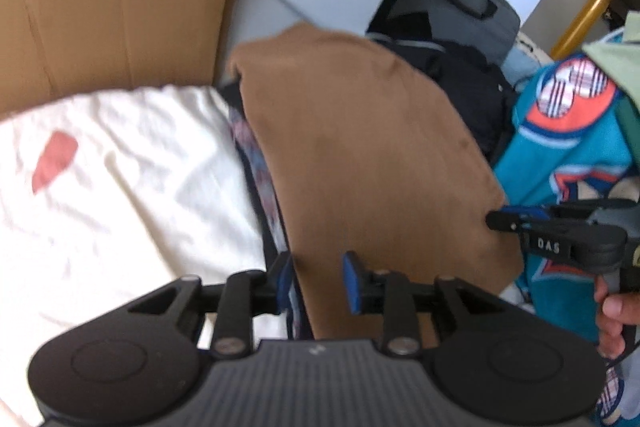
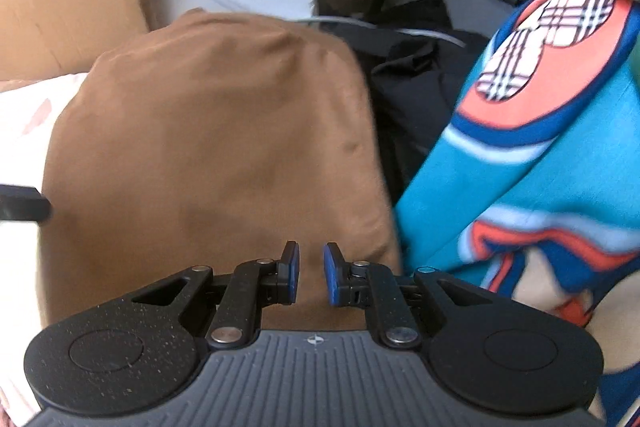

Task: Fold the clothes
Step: 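Press the placed brown shirt flat with both open tools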

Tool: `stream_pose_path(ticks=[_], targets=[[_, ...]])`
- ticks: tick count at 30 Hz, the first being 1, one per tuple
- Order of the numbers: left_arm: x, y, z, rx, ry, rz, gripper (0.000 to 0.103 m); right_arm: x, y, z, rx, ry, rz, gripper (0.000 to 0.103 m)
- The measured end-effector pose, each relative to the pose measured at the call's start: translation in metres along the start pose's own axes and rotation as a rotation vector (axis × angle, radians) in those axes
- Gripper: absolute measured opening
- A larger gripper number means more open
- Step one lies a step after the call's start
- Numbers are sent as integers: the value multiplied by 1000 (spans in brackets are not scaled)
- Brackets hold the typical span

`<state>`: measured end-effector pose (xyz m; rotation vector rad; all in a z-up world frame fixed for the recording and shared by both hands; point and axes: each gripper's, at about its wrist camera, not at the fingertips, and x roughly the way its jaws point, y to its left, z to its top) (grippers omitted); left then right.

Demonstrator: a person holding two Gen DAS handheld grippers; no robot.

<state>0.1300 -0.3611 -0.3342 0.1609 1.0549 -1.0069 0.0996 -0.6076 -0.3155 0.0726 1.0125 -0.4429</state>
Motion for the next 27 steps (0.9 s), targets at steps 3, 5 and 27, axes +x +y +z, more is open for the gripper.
stream_pose_path(ticks=[3,5,27], targets=[[7,0,-10,-20,23,-9,31,3,7,-6,2,18,7,20],[11,0,-15,-30,38,-20,33,5,10,-10,5,29,9,20],[12,9,-53,-70,122,-126,6,20,9,-38,-9,81,-6,20]])
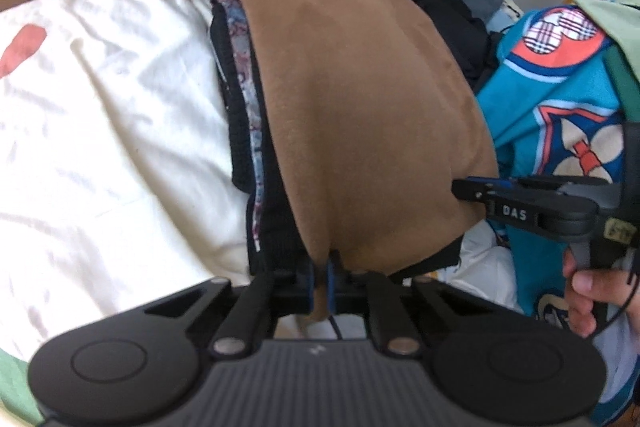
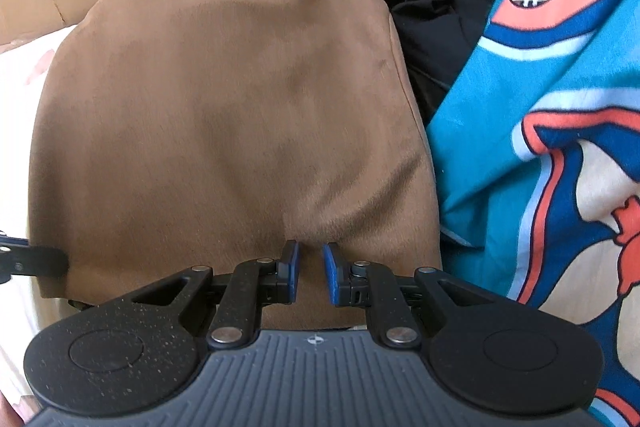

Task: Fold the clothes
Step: 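Press the placed brown shirt flat with both open tools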

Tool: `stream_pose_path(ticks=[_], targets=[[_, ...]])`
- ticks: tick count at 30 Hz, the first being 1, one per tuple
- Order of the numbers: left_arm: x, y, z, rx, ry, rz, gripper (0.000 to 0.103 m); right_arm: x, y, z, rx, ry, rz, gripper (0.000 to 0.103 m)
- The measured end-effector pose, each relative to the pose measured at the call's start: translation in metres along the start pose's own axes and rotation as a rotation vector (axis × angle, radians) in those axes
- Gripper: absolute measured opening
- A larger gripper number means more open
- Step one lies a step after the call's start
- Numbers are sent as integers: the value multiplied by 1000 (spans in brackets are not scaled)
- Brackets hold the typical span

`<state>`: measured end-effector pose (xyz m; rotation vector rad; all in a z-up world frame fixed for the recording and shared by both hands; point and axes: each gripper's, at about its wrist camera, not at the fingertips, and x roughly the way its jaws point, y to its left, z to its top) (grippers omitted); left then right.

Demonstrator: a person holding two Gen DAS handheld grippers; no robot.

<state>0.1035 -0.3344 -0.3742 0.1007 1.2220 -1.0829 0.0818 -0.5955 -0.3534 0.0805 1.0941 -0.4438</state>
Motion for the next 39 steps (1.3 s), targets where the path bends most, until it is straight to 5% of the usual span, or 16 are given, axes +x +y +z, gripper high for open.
stream_pose_path(ticks=[10,20,28,39], targets=[[-13,10,0,-42,-3,-30,5,0,-22,-22,22,18,-13,20],[-25,16,4,-28,0,-29,5,-14,-35,-19,76,-72,-10,20],[-10,24,8,-51,15,-6,6,17,-35,-37,98,-17,-4,20],[10,7,21,-81,26,39,7,10,-39,-49,112,9,-20,20]])
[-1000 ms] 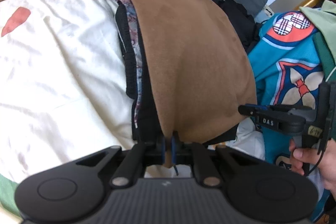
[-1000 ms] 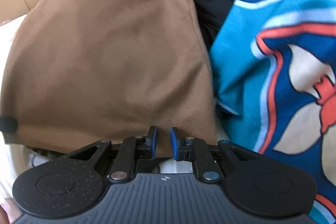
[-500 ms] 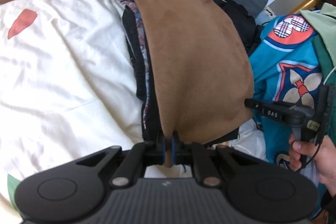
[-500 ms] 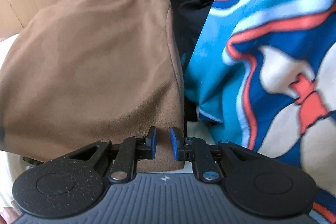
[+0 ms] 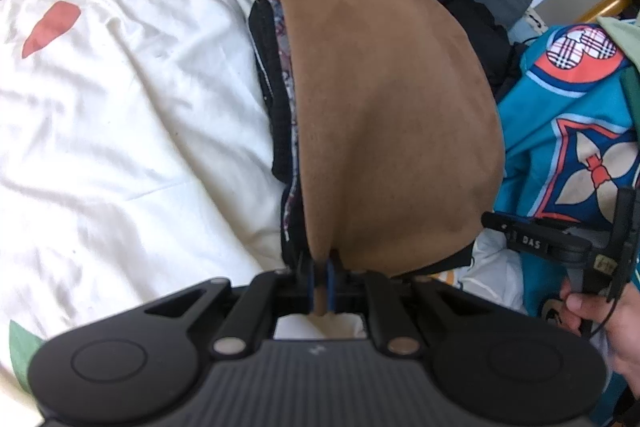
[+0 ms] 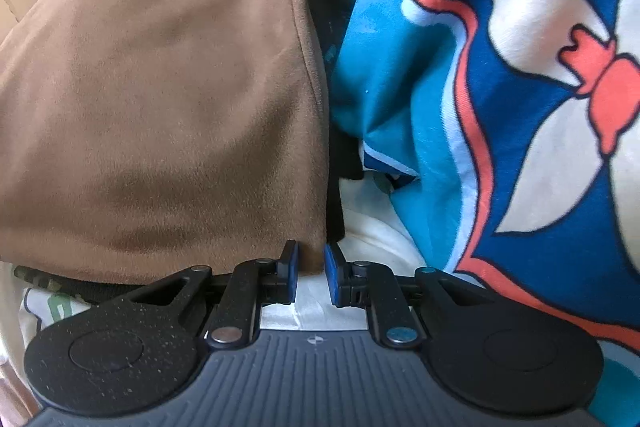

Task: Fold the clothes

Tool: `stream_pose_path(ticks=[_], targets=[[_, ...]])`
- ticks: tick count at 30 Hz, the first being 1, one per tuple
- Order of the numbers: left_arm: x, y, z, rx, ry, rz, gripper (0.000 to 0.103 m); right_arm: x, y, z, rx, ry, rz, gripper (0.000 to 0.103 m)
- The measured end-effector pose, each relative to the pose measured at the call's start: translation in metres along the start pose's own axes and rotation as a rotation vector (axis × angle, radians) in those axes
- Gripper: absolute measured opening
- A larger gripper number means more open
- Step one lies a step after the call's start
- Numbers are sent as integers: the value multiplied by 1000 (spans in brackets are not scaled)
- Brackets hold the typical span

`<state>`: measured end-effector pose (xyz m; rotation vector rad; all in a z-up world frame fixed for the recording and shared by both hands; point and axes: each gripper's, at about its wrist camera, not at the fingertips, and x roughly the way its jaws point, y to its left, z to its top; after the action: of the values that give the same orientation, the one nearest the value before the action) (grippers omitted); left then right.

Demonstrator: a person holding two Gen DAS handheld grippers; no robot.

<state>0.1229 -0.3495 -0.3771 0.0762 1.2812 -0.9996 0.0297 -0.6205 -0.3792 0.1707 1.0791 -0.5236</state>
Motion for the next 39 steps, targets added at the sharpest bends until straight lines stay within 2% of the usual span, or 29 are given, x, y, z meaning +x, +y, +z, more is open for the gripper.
stream_pose_path(ticks=[3,6,8,10,11,14,15,18,20,23,25,29,32,33,35,39], targets=[[0,-2,-2,-3,28,34,14,-7,2,0,-2,0,-1,20],[-6,-2,-1,-24,51,62,14,-17,3,1,0,1,6,21],[-15,-1,0,-39,51,70,19,-26,3,5,10,5,27,21],[-28,-2,5,-56,50,86,33,-36,5,9,14,7,51,21],[-37,-4,8,-60,43,93,35,-41,6,12,10,6,64,22],[-64,-11,17,-59,19,113,50,-61,7,24,-5,-6,85,37],[-73,-13,19,-60,13,118,56,-68,7,27,-11,-10,91,38],[-99,-20,30,-69,3,135,58,-86,-1,45,-15,-11,114,39],[-117,-25,34,-69,-7,153,66,-96,-10,57,-15,-11,126,40],[-143,-29,36,-61,-20,166,75,-117,-15,61,-10,-7,145,48],[-159,-34,39,-48,-24,170,84,-130,-19,78,16,11,179,53],[-189,-41,40,-49,-43,200,87,-148,-13,89,26,10,199,74],[-212,-47,43,-46,-52,218,93,-160,-14,98,37,24,219,78],[-220,-49,45,-44,-57,226,95,-164,-15,99,42,28,223,85],[-236,-52,46,-44,-65,241,97,-180,-19,102,53,32,239,90],[-268,-58,47,-47,-90,275,102,-202,-21,107,50,37,255,94]])
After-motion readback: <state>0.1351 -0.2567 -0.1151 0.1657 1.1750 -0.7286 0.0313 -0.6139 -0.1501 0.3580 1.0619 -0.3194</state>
